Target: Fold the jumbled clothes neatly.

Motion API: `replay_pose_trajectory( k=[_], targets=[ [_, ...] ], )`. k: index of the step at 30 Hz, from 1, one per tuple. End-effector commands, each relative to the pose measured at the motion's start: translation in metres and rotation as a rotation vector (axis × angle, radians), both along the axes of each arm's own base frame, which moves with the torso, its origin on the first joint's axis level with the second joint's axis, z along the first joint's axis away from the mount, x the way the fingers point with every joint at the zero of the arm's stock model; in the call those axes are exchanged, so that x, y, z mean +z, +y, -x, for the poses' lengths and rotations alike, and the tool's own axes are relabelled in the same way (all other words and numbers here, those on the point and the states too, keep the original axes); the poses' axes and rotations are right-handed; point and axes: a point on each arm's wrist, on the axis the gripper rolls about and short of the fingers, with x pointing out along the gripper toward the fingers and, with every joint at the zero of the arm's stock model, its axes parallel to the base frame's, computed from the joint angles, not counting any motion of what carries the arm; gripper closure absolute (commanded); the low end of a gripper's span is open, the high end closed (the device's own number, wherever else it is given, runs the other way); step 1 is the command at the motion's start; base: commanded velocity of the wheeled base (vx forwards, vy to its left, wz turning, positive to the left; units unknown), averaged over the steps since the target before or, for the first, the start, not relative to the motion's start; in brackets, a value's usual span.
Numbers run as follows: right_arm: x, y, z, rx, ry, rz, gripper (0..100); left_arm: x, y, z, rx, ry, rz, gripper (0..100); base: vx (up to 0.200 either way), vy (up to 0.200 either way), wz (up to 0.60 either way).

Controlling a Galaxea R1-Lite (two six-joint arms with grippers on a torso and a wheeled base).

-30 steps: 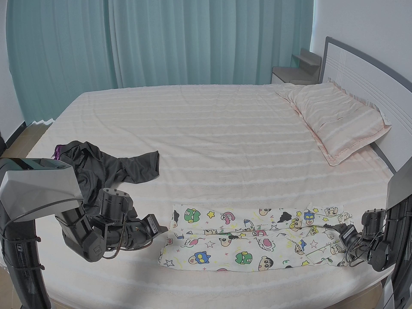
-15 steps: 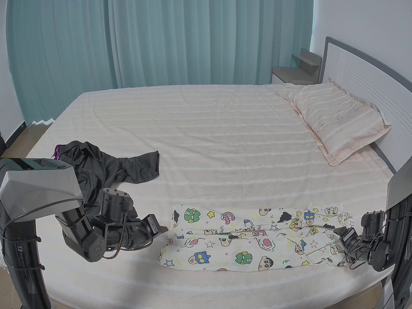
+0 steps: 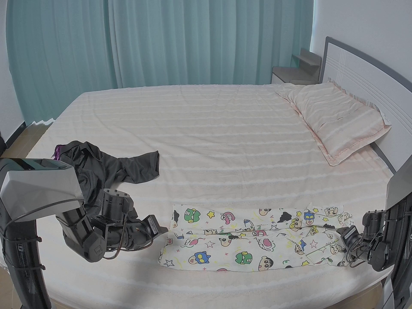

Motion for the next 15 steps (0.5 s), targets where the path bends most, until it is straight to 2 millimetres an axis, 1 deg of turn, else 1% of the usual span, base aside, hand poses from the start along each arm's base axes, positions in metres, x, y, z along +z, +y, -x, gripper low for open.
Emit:
replay_pose_trajectory(
  k=[1,9,15],
  targets=[
    [-0.005,-0.003,0.005,-0.014,0.03,0.002,100,-0.001,0.0,0.0,0.001,0.003,-0.002,100,0.0,0.0,0.0],
    [-0.002,-0.003,0.004,-0.023,0.021,0.014,100,-0.001,0.0,0.0,0.001,0.003,-0.002,100,0.0,0.0,0.0],
    [0.013,-0.005,0.005,-0.051,-0.017,0.078,100,-0.001,0.0,0.0,0.001,0.001,-0.001,100,0.0,0.0,0.0]
  ],
)
